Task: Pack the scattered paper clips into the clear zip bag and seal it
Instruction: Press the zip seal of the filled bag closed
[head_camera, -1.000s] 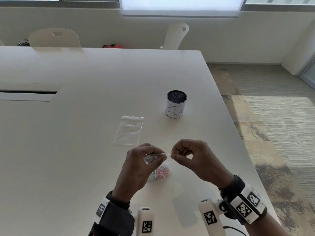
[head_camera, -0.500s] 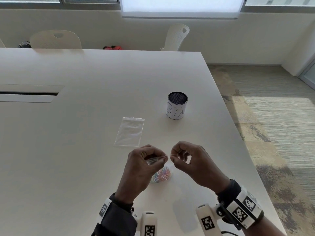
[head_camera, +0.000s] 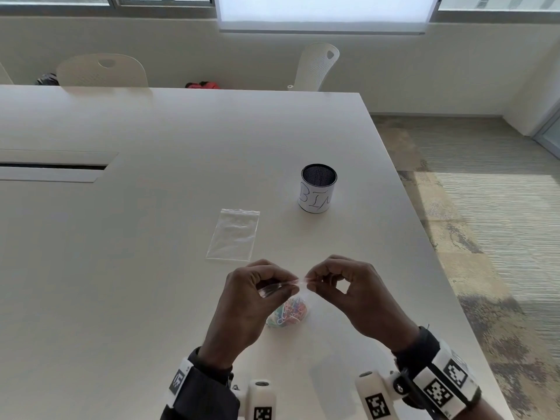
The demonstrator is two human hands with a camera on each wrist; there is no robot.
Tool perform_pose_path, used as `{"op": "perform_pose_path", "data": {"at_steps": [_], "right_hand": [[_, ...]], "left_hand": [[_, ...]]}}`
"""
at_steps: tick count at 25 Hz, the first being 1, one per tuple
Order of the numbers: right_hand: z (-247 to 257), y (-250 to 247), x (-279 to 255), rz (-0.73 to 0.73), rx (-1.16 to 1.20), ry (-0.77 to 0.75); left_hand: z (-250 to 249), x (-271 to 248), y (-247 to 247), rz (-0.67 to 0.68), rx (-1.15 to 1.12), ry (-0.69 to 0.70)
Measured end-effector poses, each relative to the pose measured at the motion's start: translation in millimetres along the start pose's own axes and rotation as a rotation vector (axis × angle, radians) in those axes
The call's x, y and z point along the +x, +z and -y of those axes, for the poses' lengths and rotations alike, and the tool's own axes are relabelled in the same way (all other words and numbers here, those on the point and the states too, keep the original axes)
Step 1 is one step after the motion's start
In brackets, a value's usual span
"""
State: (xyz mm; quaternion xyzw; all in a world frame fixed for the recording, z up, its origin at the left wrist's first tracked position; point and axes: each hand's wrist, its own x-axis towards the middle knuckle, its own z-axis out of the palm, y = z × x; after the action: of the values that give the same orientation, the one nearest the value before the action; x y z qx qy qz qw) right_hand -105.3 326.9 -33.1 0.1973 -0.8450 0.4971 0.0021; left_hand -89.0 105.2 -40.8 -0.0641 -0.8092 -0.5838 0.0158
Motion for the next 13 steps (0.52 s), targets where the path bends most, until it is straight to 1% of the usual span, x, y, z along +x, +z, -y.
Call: {"op": "perform_pose_path", "data": {"at_steps": [6, 11, 13], "right_hand": [[3, 6, 0, -0.03, -0.044, -0.009], [3, 12, -2, 0.006, -0.01, -0.023], [2, 13, -2, -0.012, 0.002, -0.034]], "left_hand": [[-2, -1, 6, -0.004, 0.028, -0.004], [-6, -4, 4, -0.023, 0.01, -0.013], [-6, -6, -2, -0.035, 0.038, -0.014]]}}
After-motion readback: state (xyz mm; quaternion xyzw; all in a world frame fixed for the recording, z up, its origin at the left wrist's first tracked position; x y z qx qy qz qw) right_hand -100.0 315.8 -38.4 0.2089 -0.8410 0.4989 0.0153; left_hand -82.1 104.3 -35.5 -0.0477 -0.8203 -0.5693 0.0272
